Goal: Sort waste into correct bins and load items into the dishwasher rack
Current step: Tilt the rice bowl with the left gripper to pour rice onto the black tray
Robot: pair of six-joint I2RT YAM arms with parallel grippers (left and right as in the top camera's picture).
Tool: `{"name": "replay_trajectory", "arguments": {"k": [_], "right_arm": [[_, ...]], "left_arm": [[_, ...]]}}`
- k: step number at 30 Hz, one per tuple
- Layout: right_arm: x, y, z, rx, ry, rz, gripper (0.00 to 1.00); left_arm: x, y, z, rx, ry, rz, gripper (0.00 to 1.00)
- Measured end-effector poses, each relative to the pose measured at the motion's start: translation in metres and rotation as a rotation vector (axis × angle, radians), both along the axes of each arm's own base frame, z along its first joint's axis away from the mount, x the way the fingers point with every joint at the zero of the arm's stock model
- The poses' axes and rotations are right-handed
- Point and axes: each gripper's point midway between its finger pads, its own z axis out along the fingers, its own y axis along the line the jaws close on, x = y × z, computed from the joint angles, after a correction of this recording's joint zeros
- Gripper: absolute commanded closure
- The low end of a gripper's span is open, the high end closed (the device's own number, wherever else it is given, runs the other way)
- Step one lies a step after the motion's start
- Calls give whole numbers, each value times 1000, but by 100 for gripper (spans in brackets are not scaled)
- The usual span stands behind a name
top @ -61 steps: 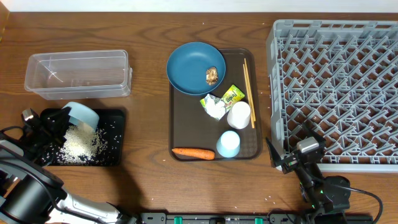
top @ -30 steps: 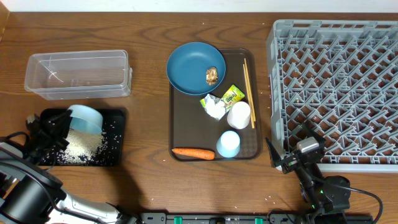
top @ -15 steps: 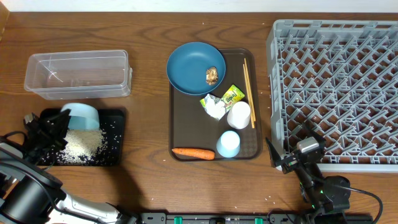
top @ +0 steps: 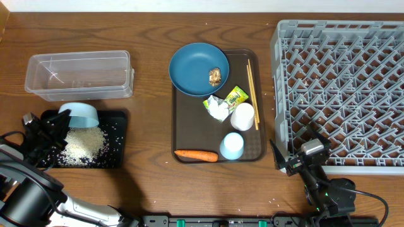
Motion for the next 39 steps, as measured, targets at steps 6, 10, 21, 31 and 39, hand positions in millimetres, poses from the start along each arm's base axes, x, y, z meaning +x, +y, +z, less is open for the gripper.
{"name": "replay_trajectory", "arguments": {"k": [6,10,21,31,39], "right_arm": [[0,0,0,0,0,0,1],[0,0,0,0,0,0,1],[0,0,0,0,0,0,1],[0,0,0,0,0,0,1],[0,0,0,0,0,0,1]], "left_arm": [[-1,-2,0,-16,10,0,94],[-1,-1,0,-11,7,-1,94],[2,2,0,36,-22,-1,94],[-1,-7,0,-26,17,-11,94],[0,-6,2,31,-19,-16,94]]}}
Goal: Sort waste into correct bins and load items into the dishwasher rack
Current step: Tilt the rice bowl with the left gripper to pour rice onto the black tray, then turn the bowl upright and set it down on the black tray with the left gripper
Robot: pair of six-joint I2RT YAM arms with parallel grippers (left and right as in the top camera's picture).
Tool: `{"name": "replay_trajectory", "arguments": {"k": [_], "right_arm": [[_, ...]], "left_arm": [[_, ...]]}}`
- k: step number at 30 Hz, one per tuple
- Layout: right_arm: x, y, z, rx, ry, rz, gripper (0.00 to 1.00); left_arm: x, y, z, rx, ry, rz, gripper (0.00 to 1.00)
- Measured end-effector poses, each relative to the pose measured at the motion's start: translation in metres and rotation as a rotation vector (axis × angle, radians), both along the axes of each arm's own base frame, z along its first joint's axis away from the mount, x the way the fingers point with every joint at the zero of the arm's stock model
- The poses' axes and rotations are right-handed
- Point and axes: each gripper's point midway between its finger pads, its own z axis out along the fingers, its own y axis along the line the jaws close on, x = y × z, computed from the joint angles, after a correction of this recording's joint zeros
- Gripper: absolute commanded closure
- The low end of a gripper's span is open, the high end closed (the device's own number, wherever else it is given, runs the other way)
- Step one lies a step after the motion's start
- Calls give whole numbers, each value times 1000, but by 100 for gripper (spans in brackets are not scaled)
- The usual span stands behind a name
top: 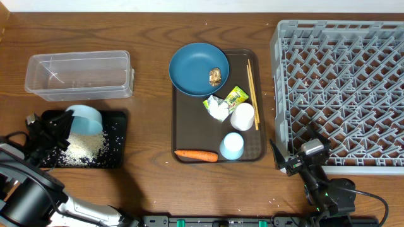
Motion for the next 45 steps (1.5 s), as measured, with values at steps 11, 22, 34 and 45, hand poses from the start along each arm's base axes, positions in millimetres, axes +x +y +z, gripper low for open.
{"name": "replay_trajectory", "arguments": {"k": [11,22,34,45], "right_arm": [[0,0,0,0,0,0,1],[0,0,0,0,0,0,1],[0,0,0,0,0,0,1],[0,0,0,0,0,0,1]], "left_arm": [[-1,-2,21,66,-42,-2,94],[-12,-19,84,211,-130,-1,94],[-46,-71,170,595,-187,56,94],[-44,-135,154,848,-72,-65,94]]}}
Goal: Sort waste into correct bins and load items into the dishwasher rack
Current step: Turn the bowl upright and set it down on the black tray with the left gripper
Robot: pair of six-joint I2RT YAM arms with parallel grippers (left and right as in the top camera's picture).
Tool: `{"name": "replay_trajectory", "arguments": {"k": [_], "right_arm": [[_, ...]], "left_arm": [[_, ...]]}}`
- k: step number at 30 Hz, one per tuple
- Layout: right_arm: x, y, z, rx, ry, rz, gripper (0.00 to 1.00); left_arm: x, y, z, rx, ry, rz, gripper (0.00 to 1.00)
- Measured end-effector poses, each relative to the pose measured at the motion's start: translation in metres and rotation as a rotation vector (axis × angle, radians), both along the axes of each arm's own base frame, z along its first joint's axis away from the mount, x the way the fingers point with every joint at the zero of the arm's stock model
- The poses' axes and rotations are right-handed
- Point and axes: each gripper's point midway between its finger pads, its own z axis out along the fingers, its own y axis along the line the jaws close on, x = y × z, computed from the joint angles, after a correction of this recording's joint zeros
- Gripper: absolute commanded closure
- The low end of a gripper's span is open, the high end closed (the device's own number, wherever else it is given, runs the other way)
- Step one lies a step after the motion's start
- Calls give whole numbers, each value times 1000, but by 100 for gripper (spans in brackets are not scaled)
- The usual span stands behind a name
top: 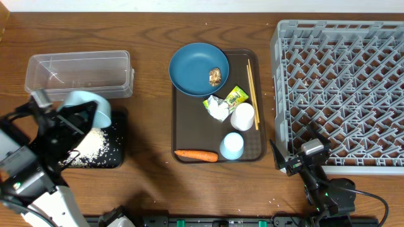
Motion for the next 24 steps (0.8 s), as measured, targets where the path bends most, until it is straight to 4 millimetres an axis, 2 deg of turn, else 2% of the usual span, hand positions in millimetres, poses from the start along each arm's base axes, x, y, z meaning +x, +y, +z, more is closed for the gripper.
{"name": "replay_trajectory", "arguments": {"k": [2,4,7,12,18,24], "right_arm": [[0,0,0,0,0,0,1],[0,0,0,0,0,0,1],[0,0,0,0,0,0,1],[0,0,0,0,0,0,1],[0,0,0,0,0,0,1],[0,0,0,0,0,0,1]], "left_arm": [[2,-5,-12,40,52,-4,94],[4,-1,-26,112,118,27,94],[3,16,-44,226,214,117,94],[4,45,-60,301,303,244,94],[29,55,-77,280,322,227,94],[48,61,-114,183,409,193,94]]}}
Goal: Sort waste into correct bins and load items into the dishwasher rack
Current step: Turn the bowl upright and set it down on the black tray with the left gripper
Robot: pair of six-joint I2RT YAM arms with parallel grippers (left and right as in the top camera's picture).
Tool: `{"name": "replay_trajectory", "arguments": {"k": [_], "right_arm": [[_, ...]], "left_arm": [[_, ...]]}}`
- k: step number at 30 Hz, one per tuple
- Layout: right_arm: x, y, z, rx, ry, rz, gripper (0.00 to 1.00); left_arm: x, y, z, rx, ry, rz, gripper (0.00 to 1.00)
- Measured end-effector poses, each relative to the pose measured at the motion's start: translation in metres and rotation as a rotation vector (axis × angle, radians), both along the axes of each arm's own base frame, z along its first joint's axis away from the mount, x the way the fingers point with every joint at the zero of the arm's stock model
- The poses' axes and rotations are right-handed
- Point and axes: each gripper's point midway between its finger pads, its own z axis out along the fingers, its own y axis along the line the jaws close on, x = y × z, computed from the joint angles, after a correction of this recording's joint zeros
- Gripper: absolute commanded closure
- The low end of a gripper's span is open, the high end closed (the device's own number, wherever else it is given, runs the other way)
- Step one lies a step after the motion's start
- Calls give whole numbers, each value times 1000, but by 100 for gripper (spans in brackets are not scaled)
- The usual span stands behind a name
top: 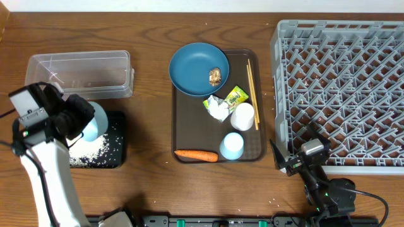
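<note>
My left gripper (74,120) is shut on a light blue bowl (96,120), held on its side over the black tray (117,157), where white rice (85,151) lies spilled. The brown serving tray (183,126) carries a blue plate (192,66) with a food scrap (215,76), a green wrapper (237,96), crumpled paper (218,110), a white cup (242,116), a pale blue cup (231,145), a carrot (196,154) and chopsticks (251,85). My right gripper (284,157) rests open by the grey dishwasher rack's (341,82) front left corner.
A clear plastic container (79,74) stands behind the black tray, close to my left wrist. The rack fills the right side of the table. Bare wood lies between the black tray and the serving tray.
My left arm has swung up and to the left, its wrist now near the clear container. The bowl sits slightly lower and to the right over the black tray. The right arm has not moved.
The bowl first lay tipped at the back of the black tray, rice below it, my left gripper at its left. Then it was turned further over. Then it was held higher by the tray's back edge, and now sideways over the tray's left half.
</note>
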Motion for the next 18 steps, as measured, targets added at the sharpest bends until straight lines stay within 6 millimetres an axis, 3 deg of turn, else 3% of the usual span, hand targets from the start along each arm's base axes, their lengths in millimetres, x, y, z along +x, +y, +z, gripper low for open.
{"name": "replay_trajectory", "arguments": {"k": [3,6,10,12,18], "right_arm": [[0,0,0,0,0,0,1],[0,0,0,0,0,0,1],[0,0,0,0,0,0,1],[0,0,0,0,0,0,1],[0,0,0,0,0,0,1]], "left_arm": [[9,-5,-1,-85,-38,-33,94],[17,-11,18,-179,-153,-87,94],[10,-5,37,-260,-230,-78,94],[3,4,41,-305,-245,-42,94],[-20,69,44,-497,-347,150,94]]}}
